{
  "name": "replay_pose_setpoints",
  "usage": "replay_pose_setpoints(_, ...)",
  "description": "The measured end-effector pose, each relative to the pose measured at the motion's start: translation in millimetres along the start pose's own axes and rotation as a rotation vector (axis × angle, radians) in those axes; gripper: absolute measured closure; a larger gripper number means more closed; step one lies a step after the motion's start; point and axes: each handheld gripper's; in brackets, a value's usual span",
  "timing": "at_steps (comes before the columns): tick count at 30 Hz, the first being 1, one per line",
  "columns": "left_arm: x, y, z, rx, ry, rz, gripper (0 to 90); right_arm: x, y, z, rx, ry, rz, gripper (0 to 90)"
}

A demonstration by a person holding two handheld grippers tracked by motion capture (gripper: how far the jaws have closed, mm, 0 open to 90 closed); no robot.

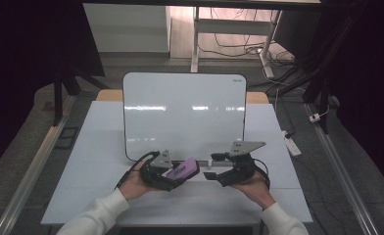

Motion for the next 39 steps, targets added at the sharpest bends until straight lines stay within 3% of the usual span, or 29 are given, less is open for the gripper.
replay_pose_setpoints(8,4.6,-2.2,3.6,-0.044,-0.041,0.002,40.3,4.0,-23.4,5.8,0.081,-0.013,-0.076,23.7)
replay_pose_setpoints(14,6.6,-2.0,5.5,-0.061,-0.067,0.001,40.1,6.2,-31.9,5.4,0.162,-0.025,-0.104,36.7)
replay_pose_setpoints(16,5.9,-1.2,5.0,-0.059,-0.059,0.012,39.6,7.0,-32.1,4.5,0.161,-0.026,-0.107,38.3)
replay_pose_setpoints(18,5.7,1.9,6.3,-0.015,-0.055,0.03,36.5,7.6,-31.0,5.2,0.157,-0.044,-0.091,39.2)
replay_pose_setpoints(20,4.7,7.1,8.4,0.037,-0.047,0.046,30.4,8.0,-29.2,7.2,0.123,-0.071,-0.074,39.5)
replay_pose_setpoints(24,2.5,14.5,16.2,0.16,-0.059,0.088,30.4,6.3,-25.0,15.2,0.087,-0.185,-0.016,39.7)
replay_pose_setpoints(26,4.0,14.7,21.1,0.194,-0.074,0.103,34.4,5.8,-25.1,17.4,0.07,-0.235,-0.001,39.7)
replay_pose_setpoints(29,7.6,13.8,28.3,0.228,-0.107,0.119,38.1,6.2,-25.8,16.9,0.043,-0.251,0.014,39.7)
replay_pose_setpoints(32,10.4,10.0,32.5,0.261,-0.125,0.115,41.8,6.7,-24.6,17.1,0.046,-0.276,0.053,39.8)
replay_pose_setpoints(35,11.8,6.0,34.5,0.312,-0.134,0.1,46.4,6.7,-24.8,16.9,0.044,-0.283,0.062,39.7)
replay_pose_setpoints(39,11.9,5.0,35.5,0.343,-0.147,0.1,55.1,6.4,-25.4,16.4,0.059,-0.307,0.079,39.8)
Point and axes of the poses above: each handheld gripper's, and its own axes: y roughly backward along the jaws, x roughly out of its top, z roughly to its right, and after that the axes turned 8 degrees about x, right-handed
